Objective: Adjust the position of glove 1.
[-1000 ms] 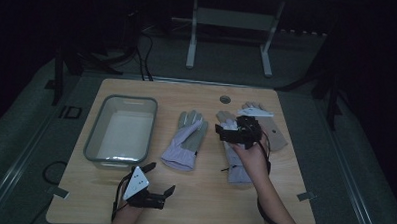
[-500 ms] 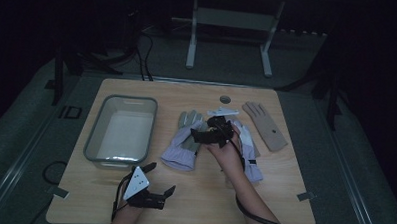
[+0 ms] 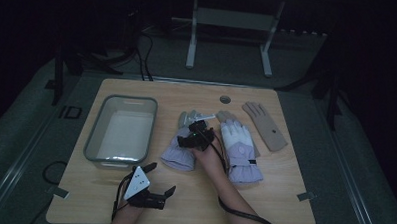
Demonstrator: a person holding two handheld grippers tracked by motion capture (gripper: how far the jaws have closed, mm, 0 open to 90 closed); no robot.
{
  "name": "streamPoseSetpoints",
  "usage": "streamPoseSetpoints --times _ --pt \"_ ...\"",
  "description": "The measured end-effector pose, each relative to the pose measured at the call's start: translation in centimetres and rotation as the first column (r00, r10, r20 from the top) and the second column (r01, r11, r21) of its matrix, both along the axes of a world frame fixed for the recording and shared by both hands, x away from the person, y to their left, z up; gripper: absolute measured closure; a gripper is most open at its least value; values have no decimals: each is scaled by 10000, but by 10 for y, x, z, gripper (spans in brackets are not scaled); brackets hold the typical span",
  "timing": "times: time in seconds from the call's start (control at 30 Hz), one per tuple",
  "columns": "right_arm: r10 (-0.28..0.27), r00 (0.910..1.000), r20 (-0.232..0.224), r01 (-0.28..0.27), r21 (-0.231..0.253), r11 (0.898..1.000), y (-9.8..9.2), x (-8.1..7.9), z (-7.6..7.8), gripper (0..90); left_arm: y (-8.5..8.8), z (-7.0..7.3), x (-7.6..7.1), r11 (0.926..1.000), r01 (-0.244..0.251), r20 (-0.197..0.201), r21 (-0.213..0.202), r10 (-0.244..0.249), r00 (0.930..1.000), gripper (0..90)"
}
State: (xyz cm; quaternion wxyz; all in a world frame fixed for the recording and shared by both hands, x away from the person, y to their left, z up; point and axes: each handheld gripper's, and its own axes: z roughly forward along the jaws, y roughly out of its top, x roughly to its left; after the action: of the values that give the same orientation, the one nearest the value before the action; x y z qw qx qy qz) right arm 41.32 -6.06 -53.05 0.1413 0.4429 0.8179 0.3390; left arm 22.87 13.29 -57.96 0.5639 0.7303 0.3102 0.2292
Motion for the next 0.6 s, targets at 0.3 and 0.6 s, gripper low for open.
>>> streamPoseSetpoints --times 0.3,0.6 --pt "-115 9999 -128 107 -623 9980 10 5 -21 131 0 0 0 10000 46 35 31 -46 10000 6" --pt "795 9966 -214 -801 -312 9963 0 7 -21 425 -1 0 0 10000 37 12 56 -37 10000 6"
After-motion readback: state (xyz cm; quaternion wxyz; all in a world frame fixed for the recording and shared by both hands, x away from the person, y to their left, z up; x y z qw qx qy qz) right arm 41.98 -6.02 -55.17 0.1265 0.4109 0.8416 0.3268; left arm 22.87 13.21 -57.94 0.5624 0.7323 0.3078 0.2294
